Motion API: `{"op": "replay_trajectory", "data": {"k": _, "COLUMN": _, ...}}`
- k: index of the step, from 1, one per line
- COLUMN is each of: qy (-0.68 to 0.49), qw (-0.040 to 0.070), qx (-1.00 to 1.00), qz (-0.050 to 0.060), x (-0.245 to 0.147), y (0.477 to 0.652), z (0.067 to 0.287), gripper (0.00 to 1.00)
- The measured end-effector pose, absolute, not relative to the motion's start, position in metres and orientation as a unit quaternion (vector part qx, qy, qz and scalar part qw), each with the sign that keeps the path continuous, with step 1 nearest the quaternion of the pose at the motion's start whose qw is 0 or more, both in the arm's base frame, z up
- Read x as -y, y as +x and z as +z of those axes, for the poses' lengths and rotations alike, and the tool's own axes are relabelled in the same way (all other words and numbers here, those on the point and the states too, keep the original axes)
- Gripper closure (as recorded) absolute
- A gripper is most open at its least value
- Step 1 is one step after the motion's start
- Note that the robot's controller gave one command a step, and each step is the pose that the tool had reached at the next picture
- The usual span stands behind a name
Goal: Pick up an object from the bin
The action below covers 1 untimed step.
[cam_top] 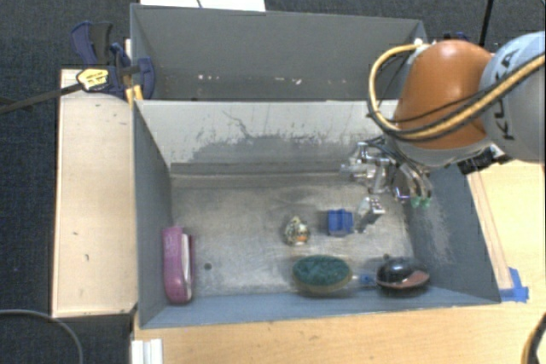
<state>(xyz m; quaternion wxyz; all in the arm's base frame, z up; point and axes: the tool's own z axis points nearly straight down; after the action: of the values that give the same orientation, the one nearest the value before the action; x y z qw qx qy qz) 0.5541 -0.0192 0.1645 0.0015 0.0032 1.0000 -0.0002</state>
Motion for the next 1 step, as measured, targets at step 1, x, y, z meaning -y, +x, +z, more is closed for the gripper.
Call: {"op": "replay_trajectory", "data": {"k": 1, "qy": 0.017, "qw": 0.005, "qx": -1.000, "qz": 0.000, "x": 0.0188, "y": 0.5333, "z": 0.0715, "gripper": 0.00}}
